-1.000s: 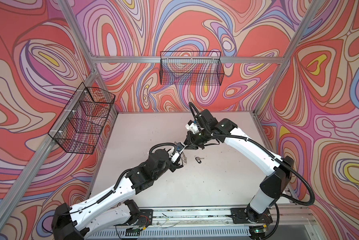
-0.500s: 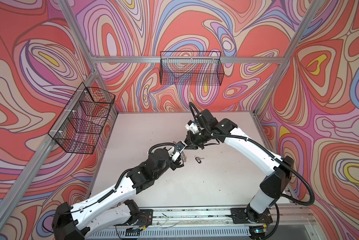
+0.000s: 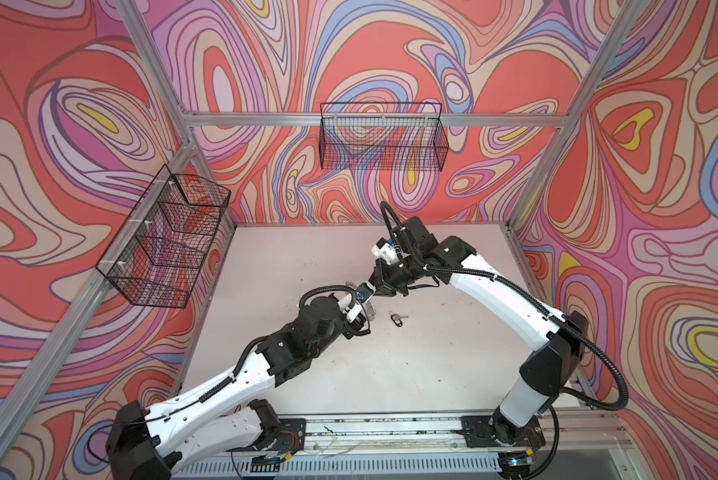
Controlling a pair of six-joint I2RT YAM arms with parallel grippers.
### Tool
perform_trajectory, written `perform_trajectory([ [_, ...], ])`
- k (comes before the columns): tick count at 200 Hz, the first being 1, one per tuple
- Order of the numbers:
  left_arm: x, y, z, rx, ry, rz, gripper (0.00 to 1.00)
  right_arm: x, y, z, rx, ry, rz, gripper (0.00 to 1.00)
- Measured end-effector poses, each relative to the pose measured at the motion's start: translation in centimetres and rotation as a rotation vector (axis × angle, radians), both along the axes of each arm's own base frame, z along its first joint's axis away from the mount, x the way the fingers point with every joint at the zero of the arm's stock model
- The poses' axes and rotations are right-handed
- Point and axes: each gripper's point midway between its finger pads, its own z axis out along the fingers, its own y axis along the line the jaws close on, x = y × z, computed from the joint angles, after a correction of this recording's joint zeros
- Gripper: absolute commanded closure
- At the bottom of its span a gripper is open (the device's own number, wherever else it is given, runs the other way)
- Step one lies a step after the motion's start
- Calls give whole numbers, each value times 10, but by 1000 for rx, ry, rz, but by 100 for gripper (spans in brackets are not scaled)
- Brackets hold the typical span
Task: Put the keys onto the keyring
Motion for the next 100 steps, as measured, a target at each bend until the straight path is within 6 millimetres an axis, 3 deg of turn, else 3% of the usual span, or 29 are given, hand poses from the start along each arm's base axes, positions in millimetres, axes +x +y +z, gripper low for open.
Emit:
perform_trajectory([
  [100, -5, -1, -6, 37, 23, -24, 100, -2, 0, -7, 2, 13, 42, 97],
])
